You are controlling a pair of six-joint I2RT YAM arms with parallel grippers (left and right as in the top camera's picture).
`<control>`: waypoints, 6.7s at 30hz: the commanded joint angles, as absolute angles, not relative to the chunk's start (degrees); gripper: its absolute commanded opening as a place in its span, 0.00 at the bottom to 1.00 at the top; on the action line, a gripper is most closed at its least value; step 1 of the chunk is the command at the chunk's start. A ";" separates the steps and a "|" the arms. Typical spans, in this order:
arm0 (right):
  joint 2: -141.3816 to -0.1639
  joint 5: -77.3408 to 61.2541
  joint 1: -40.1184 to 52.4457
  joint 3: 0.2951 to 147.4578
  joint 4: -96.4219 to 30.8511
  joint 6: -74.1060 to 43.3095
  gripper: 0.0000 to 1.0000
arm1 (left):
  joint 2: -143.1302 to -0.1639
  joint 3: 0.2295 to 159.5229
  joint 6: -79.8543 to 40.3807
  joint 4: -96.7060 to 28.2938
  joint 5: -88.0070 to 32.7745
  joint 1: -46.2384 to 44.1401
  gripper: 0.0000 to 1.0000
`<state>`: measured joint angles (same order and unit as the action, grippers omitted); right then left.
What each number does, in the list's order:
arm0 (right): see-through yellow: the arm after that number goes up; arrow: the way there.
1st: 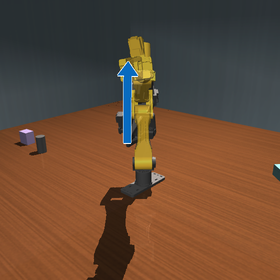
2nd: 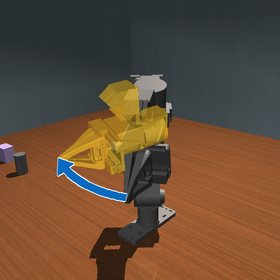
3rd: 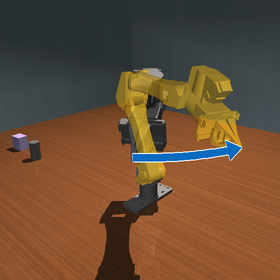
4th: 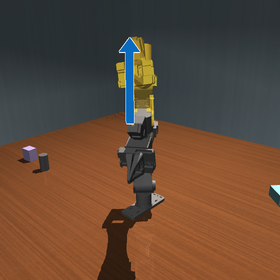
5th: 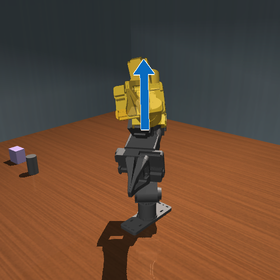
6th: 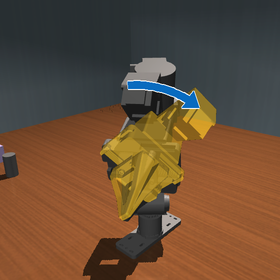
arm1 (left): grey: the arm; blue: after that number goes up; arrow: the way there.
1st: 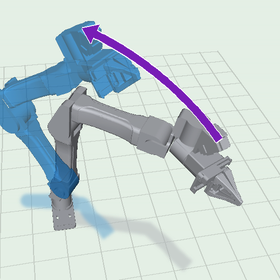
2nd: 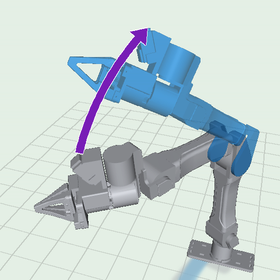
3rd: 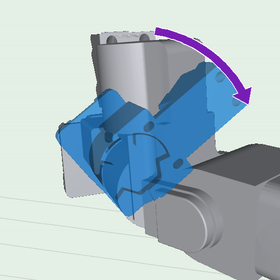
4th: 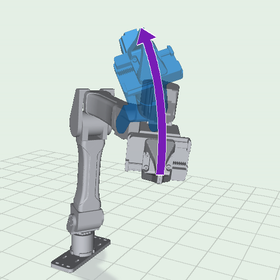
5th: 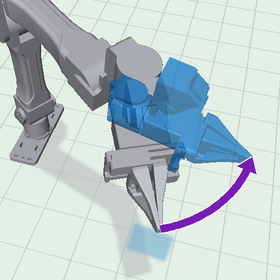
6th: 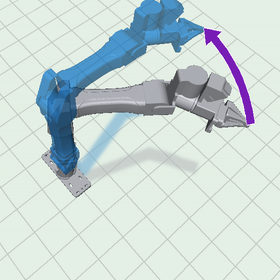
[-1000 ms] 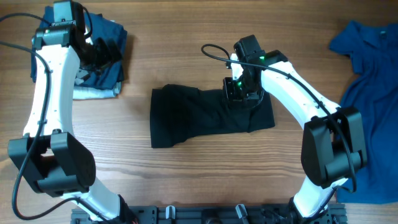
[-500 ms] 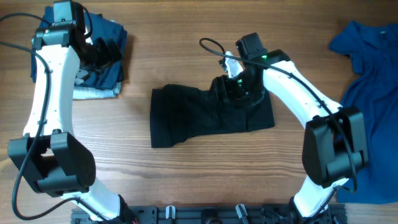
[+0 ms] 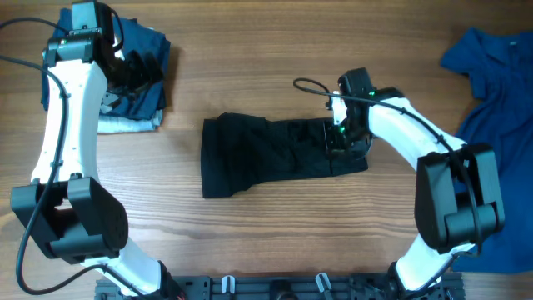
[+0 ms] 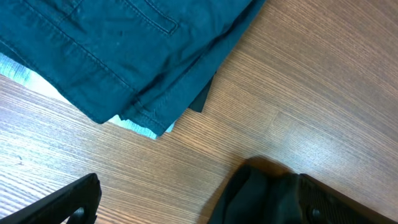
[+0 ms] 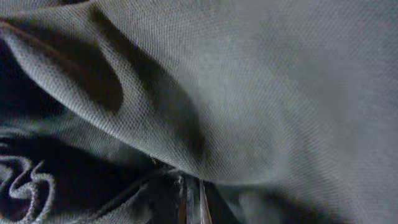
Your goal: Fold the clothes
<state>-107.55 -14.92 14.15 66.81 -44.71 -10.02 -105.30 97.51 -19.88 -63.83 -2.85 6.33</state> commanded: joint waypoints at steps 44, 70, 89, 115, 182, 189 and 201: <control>-99.11 -12.36 21.26 84.36 -52.56 -0.95 0.38 | -104.09 98.15 -19.79 -63.72 -2.48 6.66 1.00; -101.73 -14.02 28.67 63.09 -35.90 -0.10 0.51 | -104.09 98.15 -19.79 -63.72 -2.48 6.66 1.00; -94.50 -13.80 28.82 63.66 -43.64 -1.50 0.19 | -104.09 98.15 -19.79 -63.70 -2.48 6.66 1.00; -97.23 -14.61 26.20 70.96 -42.72 -3.29 0.26 | -104.09 98.15 -19.79 -63.70 -2.48 6.66 1.00; -109.45 -18.94 -2.81 71.61 -48.18 3.01 0.57 | -104.09 98.15 -19.79 -63.70 -2.48 6.66 1.00; -114.15 -25.98 -2.48 71.61 -47.92 4.69 0.50 | -104.09 98.15 -19.79 -63.72 -2.48 6.66 1.00; -114.10 -25.71 -2.90 68.01 -45.45 4.49 0.04 | -104.09 98.15 -19.79 -63.72 -2.48 6.66 1.00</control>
<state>-113.25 -26.06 -2.85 68.69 -45.30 3.99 -105.30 97.51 -19.88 -63.86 -2.85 6.33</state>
